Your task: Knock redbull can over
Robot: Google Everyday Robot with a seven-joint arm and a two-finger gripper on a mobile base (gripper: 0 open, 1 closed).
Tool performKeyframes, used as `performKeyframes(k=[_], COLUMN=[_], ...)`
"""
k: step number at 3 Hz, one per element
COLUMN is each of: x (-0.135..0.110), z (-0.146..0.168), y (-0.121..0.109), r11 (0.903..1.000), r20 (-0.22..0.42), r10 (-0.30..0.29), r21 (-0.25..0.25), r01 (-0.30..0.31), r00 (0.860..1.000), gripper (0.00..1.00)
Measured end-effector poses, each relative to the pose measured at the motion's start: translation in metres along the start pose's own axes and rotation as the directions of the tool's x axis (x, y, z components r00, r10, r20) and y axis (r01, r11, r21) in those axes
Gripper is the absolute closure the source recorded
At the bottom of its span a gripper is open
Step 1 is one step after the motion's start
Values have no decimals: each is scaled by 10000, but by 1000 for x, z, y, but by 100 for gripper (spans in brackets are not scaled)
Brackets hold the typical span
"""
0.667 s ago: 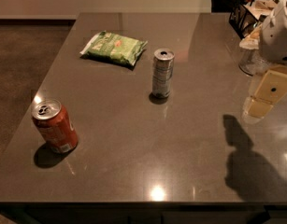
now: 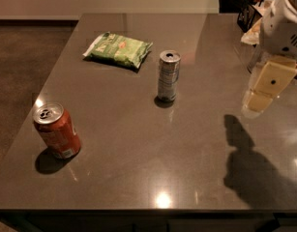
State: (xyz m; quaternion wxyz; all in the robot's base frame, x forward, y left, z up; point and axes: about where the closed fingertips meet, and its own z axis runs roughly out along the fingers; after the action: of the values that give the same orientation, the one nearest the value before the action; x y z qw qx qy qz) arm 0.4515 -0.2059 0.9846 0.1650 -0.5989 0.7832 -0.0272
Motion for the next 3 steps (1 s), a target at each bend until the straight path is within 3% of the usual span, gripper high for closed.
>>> performKeyframes(k=[1, 2, 3], x=[-35, -80, -92], z=[13, 47, 72], y=[-26, -69, -90], r11=[9977, 9818, 9582], r20=[631, 1471, 2091], r10=[663, 1898, 2834], r21=[-212, -322, -229], r01=[-651, -1870, -2851], r00=[9958, 9708, 9359], gripper=[0, 0, 0])
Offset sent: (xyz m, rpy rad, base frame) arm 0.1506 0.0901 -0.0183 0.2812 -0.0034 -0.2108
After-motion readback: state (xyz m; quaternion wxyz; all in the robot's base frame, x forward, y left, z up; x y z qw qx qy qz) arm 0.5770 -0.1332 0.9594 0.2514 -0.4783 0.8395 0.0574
